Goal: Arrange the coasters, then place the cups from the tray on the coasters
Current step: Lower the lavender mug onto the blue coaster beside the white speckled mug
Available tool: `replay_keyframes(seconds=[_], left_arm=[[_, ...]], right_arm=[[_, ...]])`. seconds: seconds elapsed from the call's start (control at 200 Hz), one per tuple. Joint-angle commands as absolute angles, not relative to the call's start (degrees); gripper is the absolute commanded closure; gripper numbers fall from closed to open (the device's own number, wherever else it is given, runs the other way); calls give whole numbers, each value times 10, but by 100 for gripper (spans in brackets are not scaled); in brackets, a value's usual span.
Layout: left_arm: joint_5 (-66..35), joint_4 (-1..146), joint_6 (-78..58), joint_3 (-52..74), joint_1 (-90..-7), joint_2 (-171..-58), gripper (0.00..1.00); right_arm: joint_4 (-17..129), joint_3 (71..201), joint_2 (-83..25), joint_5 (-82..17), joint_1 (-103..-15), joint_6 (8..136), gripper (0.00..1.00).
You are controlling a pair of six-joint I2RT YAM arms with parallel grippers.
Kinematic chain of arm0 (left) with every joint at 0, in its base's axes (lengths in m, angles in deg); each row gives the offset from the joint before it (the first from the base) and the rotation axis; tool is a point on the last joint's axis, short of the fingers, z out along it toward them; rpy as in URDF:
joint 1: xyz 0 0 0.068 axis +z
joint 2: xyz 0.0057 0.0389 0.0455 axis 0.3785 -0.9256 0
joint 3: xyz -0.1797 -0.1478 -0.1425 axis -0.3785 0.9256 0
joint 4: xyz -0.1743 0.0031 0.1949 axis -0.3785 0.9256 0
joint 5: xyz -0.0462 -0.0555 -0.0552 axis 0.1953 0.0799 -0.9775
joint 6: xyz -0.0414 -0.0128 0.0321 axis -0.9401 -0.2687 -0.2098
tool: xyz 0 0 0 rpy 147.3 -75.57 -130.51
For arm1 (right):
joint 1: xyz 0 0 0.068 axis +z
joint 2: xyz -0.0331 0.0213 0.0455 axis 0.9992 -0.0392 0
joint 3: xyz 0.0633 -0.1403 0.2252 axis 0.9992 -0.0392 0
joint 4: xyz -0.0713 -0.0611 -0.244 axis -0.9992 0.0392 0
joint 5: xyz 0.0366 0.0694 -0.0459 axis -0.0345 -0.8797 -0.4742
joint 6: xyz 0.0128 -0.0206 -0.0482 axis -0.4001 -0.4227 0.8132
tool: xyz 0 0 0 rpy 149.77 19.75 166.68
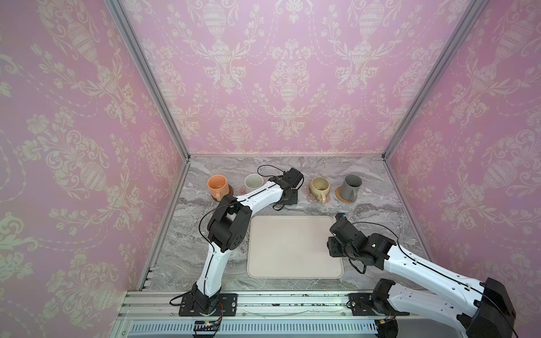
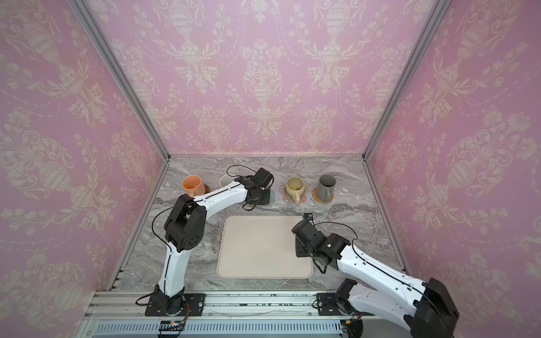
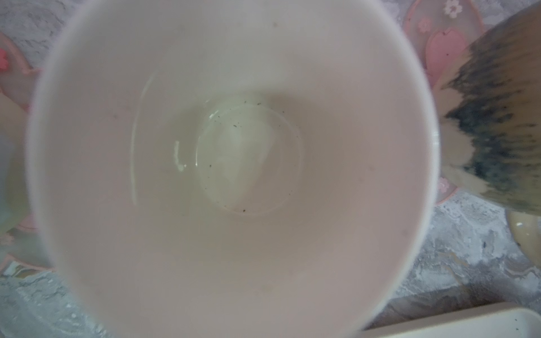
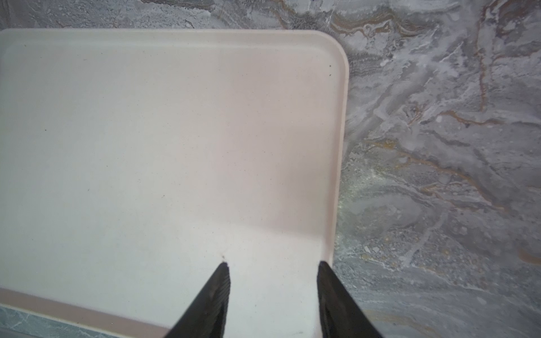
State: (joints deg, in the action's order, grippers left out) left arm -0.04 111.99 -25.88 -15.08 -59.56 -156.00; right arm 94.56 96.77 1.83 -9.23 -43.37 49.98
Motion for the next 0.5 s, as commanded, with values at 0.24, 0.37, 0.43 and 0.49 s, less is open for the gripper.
replay_keyframes(seconds=[0.24,0.37,0.43,0.49], left_arm=[[-5,1143,-283,-137,-600,-1538,82],[-6,1138,-288,-136,-600,-1536,74],[-7,1134,-289,-134,-600,-1532,70],[-10,1127,-291,-129,-600,-1526,68]], right_arm=[[951,955,46,-93,-436,483,49],[955,953,53,-90,-436,481,49],[957,954,54,-89,-436,481,48],[957,952,55,-89,-436,480,48]])
